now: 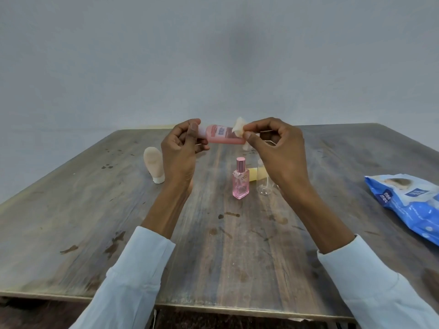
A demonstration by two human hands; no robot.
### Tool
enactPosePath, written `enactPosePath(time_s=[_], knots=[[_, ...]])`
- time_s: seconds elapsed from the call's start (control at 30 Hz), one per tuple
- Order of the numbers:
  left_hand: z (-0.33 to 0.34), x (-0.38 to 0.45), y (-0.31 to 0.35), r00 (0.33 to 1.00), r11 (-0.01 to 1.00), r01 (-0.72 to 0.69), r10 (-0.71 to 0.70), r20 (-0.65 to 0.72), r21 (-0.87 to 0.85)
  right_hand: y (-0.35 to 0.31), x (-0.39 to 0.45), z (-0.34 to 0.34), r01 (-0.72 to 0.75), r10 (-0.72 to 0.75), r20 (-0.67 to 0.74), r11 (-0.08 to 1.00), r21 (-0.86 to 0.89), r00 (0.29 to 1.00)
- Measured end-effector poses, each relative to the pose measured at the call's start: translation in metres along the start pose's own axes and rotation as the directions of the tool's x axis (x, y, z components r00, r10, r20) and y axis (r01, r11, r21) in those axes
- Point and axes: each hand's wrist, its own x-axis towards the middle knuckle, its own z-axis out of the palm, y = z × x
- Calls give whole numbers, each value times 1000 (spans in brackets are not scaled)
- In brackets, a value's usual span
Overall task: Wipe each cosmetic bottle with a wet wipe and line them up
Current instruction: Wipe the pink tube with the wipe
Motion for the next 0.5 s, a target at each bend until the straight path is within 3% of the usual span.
enactPosePath(time_s=[0.2,0.37,0.5], knots=[[6,-5,2,992,988,-110,102,74,112,3,3,-6,-107,109,-22,991,76,994],[9,-8,4,993,988,-119,116,34,99,4,3,-7,-112,120,-98,990,84,988],[6,-6,3,994,993,-102,99,37,66,3,2,-5,-104,107,-45,992,69,993]])
